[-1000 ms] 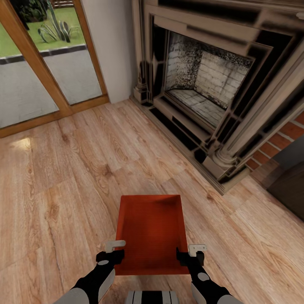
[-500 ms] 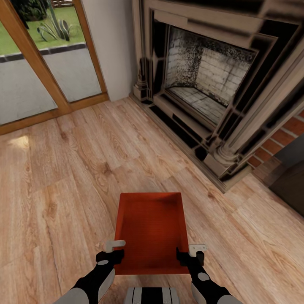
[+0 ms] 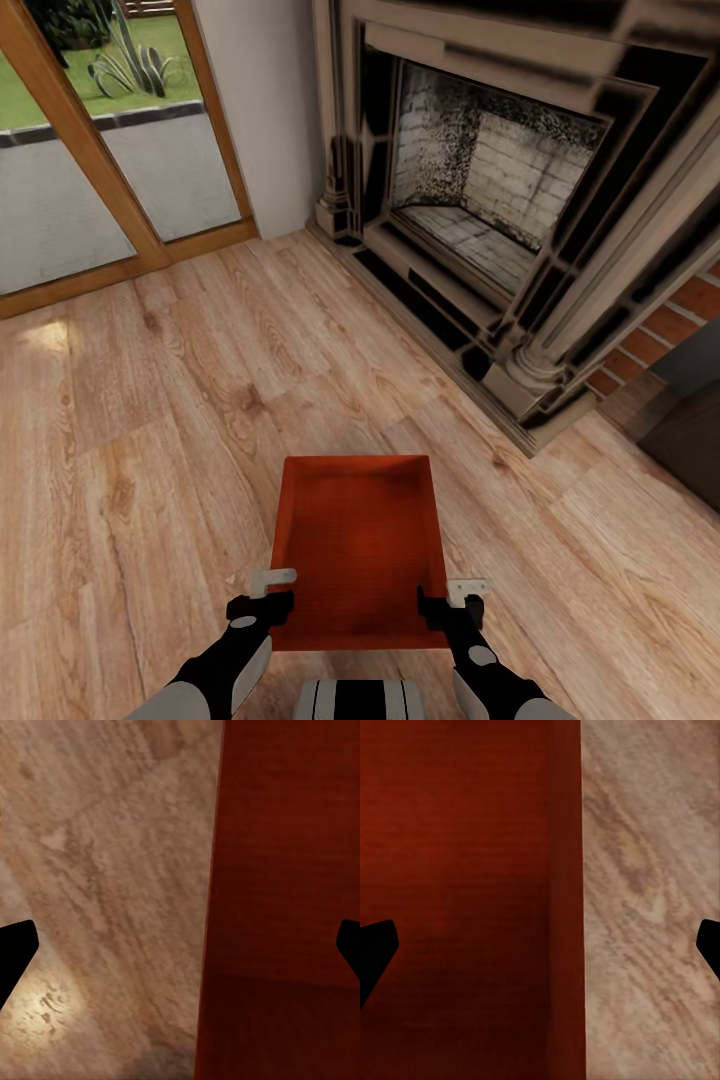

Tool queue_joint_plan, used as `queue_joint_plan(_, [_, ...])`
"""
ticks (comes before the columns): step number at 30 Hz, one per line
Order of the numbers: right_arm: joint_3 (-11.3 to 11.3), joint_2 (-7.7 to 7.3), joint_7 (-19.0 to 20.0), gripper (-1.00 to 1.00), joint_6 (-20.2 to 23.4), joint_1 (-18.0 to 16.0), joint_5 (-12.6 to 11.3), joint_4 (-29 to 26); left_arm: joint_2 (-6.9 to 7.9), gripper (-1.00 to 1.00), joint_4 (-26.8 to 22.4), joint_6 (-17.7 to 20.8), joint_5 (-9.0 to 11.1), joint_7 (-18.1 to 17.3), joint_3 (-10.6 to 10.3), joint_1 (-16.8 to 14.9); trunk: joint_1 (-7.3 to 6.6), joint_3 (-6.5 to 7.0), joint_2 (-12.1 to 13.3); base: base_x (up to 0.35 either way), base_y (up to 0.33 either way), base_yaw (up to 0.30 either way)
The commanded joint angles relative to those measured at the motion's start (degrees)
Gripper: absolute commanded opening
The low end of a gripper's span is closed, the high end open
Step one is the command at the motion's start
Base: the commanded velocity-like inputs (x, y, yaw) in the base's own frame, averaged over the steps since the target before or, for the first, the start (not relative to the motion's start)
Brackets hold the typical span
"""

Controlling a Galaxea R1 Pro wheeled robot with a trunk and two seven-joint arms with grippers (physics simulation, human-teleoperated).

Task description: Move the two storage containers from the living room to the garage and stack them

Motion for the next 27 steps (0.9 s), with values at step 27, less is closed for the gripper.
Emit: queue_joint_plan(27, [0.4, -2.38, -0.4, 1.0, -0.1, 0.0, 1.0, 1.7, 0.08, 1.0, 0.0, 0.0, 0.7, 0.4, -0.4, 0.0, -0.01, -0.03, 0.0, 0.0, 0.0, 0.0])
